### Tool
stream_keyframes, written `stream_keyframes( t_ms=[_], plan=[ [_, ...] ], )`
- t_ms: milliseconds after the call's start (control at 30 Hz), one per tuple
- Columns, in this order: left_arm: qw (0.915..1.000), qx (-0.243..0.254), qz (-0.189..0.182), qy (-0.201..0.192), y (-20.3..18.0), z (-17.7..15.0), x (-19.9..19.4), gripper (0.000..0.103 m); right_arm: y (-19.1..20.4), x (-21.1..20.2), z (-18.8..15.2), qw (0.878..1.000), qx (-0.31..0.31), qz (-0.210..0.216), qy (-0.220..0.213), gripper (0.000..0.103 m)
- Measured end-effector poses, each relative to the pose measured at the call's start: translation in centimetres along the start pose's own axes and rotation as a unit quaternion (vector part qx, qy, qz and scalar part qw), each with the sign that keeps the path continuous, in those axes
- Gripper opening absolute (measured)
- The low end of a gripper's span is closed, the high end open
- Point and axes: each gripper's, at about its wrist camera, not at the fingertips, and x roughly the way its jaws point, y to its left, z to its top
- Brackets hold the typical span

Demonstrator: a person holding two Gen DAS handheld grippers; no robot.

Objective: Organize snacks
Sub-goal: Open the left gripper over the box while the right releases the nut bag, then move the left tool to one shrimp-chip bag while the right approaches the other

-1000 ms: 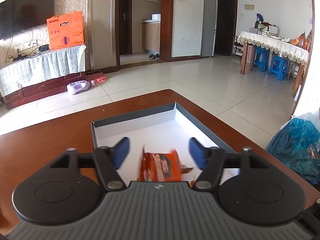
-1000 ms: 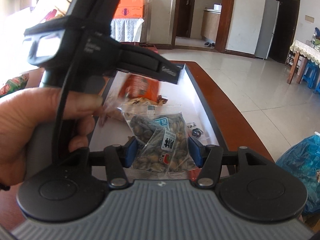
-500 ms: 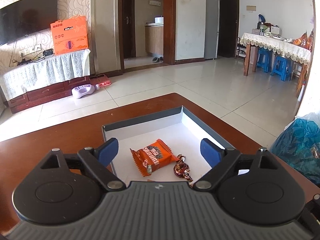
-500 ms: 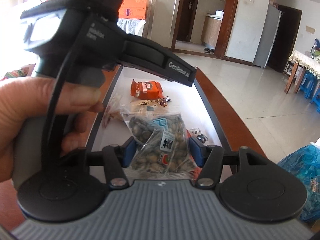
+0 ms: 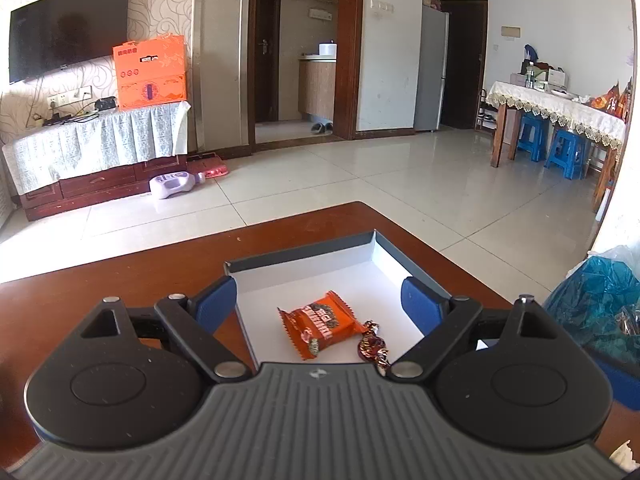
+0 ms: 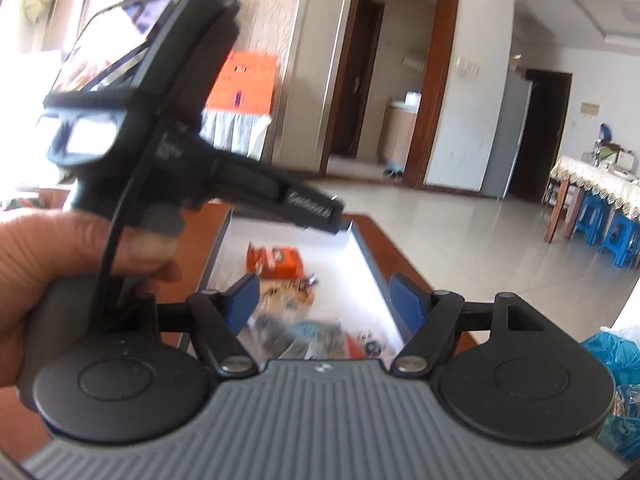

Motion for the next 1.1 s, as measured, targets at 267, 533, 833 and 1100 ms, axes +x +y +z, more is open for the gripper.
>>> stream_keyframes(
  t_ms=[267,533,833,1100],
  plan=[
    [0.9999,-0.008,0.007,-0.006,0.4,0.1,-2.5,0.092,0.1,-0.4,0.3,1.000,0.004,-0.004,-0.008,0.075],
    [0.9996,-0.017,0.020,-0.015,1.4,-0.5,-6.2,0.096,0.5,-1.1,0.4,1.000,0.016,-0.010,-0.018,0.075],
    [0.9976,-0.026,0.063,-0.007,4.7,-2.1,-10.9,0.096,2.2,-2.7,1.0,0.998,0.030,0.017,-0.043,0.075],
    [0.9914,-0.055,0.119,0.001,9.8,-4.2,-16.2,0.096,5.6,-3.6,1.7,0.996,0.015,0.077,-0.040,0.075]
  ],
)
